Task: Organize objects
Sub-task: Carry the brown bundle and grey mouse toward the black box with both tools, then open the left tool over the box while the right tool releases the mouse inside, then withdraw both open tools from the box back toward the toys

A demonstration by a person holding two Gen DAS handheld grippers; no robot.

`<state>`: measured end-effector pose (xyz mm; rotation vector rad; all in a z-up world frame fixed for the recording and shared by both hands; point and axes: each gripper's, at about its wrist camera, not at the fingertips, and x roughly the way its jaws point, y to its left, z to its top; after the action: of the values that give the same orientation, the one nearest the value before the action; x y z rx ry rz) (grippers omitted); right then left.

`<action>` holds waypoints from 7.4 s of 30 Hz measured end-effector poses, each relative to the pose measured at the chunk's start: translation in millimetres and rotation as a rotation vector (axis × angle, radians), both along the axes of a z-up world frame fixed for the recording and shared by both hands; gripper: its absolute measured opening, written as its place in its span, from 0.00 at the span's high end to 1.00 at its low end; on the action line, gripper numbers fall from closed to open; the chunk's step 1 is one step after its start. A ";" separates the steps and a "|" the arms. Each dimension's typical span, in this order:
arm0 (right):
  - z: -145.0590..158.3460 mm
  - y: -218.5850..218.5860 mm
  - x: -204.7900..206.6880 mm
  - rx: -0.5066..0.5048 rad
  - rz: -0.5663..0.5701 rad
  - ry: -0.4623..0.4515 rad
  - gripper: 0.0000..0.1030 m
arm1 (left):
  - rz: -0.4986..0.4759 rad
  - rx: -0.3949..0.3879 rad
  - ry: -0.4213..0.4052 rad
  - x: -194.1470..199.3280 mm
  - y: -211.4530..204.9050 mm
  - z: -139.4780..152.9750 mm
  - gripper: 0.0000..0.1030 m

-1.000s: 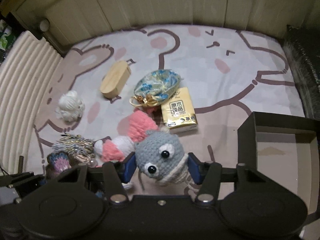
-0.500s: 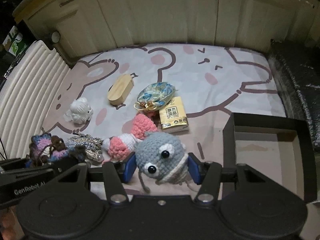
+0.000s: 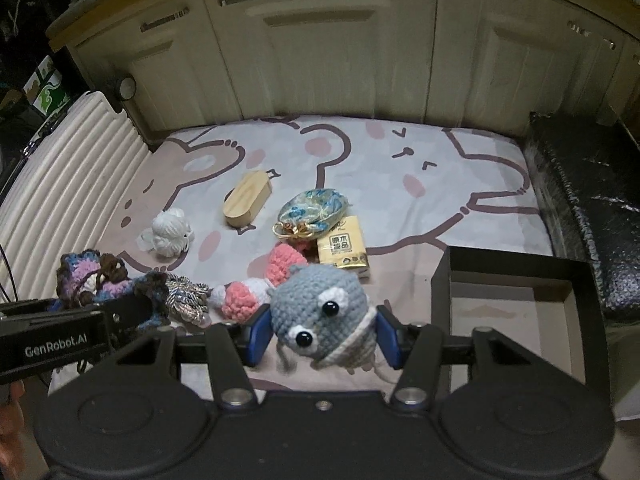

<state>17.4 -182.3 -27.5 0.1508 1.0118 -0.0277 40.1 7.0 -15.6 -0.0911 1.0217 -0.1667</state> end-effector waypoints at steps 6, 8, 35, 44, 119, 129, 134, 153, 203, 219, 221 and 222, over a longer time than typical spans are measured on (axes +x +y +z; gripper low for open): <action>4.8 -10.3 -5.7 -0.015 -0.021 -0.015 0.46 | -0.001 0.003 -0.008 0.0 -7.7 1.0 0.54; 6.4 -14.3 -8.2 -0.026 -0.030 -0.022 0.46 | -0.012 0.008 -0.009 0.1 -12.5 1.0 0.54; 19.4 -113.2 -53.8 -0.080 -0.209 -0.088 0.46 | -0.244 0.012 -0.080 -16.2 -131.4 12.0 0.54; 10.2 -152.8 -68.0 -0.072 -0.295 -0.083 0.46 | -0.341 -0.020 -0.086 -24.3 -172.2 9.9 0.54; -27.1 -214.3 -74.5 0.039 -0.449 0.080 0.35 | -0.472 0.039 0.096 -15.1 -236.7 -41.6 0.28; -16.8 -213.5 -82.6 0.025 -0.451 0.069 0.35 | -0.459 0.037 0.081 -18.9 -230.1 -32.6 0.27; -12.0 -213.5 -87.2 0.018 -0.450 0.060 0.35 | -0.453 0.040 0.067 -21.6 -225.3 -27.6 0.22; 3.2 -203.2 -103.4 -0.045 -0.427 0.006 0.06 | -0.357 0.067 -0.002 -22.3 -197.5 -11.5 0.00; 0.6 -96.4 -43.3 -0.074 -0.262 -0.015 0.00 | -0.147 0.115 -0.014 10.3 -57.3 -6.0 0.00; -2.1 -45.6 -17.6 -0.044 -0.167 -0.025 0.00 | -0.051 0.124 -0.013 18.3 -0.9 -8.9 0.00; -2.1 -41.2 -15.1 -0.036 -0.160 -0.027 0.00 | -0.040 0.123 -0.014 19.7 5.3 -9.7 0.00; -2.2 -39.0 -14.0 -0.034 -0.158 -0.029 0.00 | -0.033 0.123 -0.016 20.9 8.2 -10.1 0.00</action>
<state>3.4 -221.3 -29.7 0.1994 0.9686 -0.1862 61.0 15.2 -25.7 0.0391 1.0159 -0.1339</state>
